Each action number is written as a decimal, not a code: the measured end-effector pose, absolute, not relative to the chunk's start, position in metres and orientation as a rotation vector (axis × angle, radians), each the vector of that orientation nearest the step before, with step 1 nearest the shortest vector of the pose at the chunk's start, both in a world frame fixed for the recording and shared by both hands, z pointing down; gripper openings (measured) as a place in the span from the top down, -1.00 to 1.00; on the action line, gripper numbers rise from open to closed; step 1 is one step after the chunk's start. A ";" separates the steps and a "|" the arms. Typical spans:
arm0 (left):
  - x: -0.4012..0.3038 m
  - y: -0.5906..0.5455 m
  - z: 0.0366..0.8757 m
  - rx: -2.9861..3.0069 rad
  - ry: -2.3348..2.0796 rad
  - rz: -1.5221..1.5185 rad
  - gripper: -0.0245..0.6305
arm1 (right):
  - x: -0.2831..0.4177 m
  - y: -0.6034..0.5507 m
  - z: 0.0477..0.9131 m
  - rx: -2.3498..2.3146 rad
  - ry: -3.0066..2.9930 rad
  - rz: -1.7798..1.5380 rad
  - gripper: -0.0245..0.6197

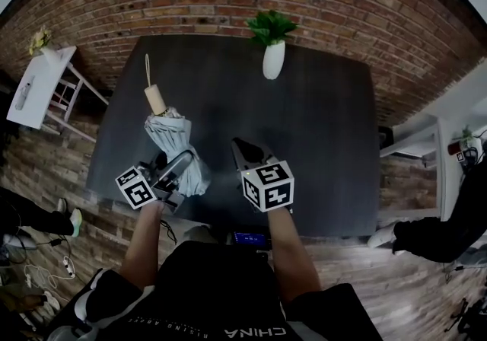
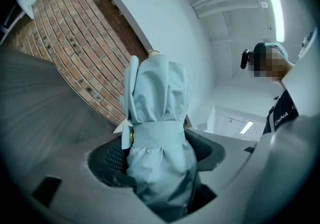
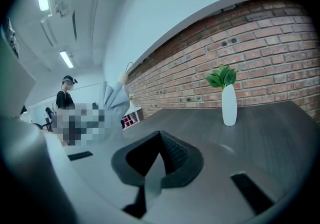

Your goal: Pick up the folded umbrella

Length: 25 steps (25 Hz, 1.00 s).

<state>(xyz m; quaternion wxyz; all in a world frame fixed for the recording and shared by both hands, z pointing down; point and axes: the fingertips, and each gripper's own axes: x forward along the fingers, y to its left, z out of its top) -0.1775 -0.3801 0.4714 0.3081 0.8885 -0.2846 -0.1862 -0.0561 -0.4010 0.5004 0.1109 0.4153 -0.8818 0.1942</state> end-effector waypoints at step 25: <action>-0.280 -0.284 0.456 2.418 -0.574 -0.503 -0.04 | -0.151 -0.286 0.475 1.423 -2.522 0.471 0.90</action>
